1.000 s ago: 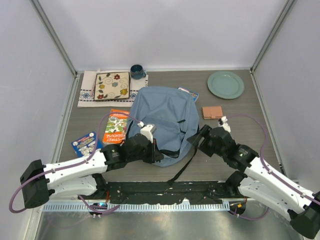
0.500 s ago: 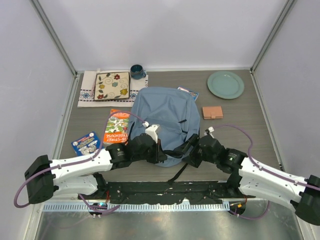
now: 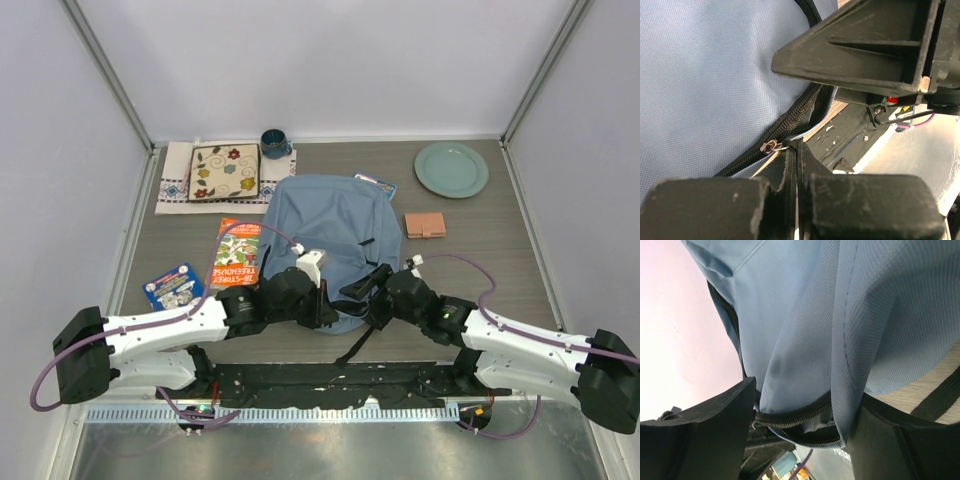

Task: Pack the student bag
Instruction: Unzip the student bag at the center of the board.

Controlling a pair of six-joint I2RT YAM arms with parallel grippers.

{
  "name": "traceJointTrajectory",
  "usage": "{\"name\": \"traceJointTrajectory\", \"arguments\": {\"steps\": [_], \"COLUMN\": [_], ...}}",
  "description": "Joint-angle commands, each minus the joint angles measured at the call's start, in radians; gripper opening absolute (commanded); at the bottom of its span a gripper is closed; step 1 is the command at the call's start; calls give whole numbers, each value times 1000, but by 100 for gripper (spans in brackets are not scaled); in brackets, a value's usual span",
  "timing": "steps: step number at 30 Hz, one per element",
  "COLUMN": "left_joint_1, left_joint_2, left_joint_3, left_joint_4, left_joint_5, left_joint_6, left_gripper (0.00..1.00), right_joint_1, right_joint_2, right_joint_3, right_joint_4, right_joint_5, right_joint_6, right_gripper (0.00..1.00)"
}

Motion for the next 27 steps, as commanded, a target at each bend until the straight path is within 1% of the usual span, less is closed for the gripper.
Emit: {"name": "traceJointTrajectory", "arguments": {"steps": [1,2,3,5,6,7,8,9,11,12,14,15,16,17,18,19,23,26,27], "left_joint_1": [-16,-16,-17,-17,-16,-16,-17,-16,-17,-16,-16,-13,-11,-10,-5,-2,6,6,6], "left_joint_2": [-16,-19,-23,-36,-42,-58,-66,-78,-123,-141,-198,-216,-236,-271,-290,-302,-330,-316,-309], "left_joint_3": [27,23,20,16,13,14,16,16,8,5,-6,-9,-18,-24,-39,-49,-76,-84,-90], "left_joint_4": [67,65,58,42,12,-11,-39,-98,-157,-220,-293,-359,-393,-447,-468,-484,-506,-463,-440], "left_joint_5": [16,18,18,-1,-13,-25,-40,-76,-113,-160,-221,-246,-298,-318,-338,-358,-355,-321,-306], "left_joint_6": [26,28,28,28,28,28,29,32,40,42,45,45,49,48,46,37,14,2,3], "left_gripper": [0,0,0,0,0,0,0,0,0,0,0,0,0,0,0,0,0,0,0], "right_joint_1": [4,4,1,-1,-4,-18,-27,-39,-77,-90,-136,-148,-162,-173,-194,-200,-240,-259,-266], "right_joint_2": [10,9,-4,-25,-36,-60,-70,-80,-93,-93,-81,-73,-65,-53,-44,-38,10,41,70], "right_joint_3": [2,-3,-5,-12,-14,-17,-17,-14,1,8,32,43,54,77,90,113,176,230,242], "right_joint_4": [105,107,107,105,101,90,75,47,6,-20,-44,-71,-83,-96,-126,-139,-188,-202,-200], "right_joint_5": [64,67,91,119,129,154,160,163,173,168,153,145,142,136,137,143,147,143,121], "right_joint_6": [35,33,20,10,6,-11,-20,-36,-89,-114,-190,-217,-241,-296,-318,-345,-479,-536,-575], "right_gripper": [65,55,39,26,11,3,1,1,1,1,1,1,1,1,1,1,1,1,1]}}
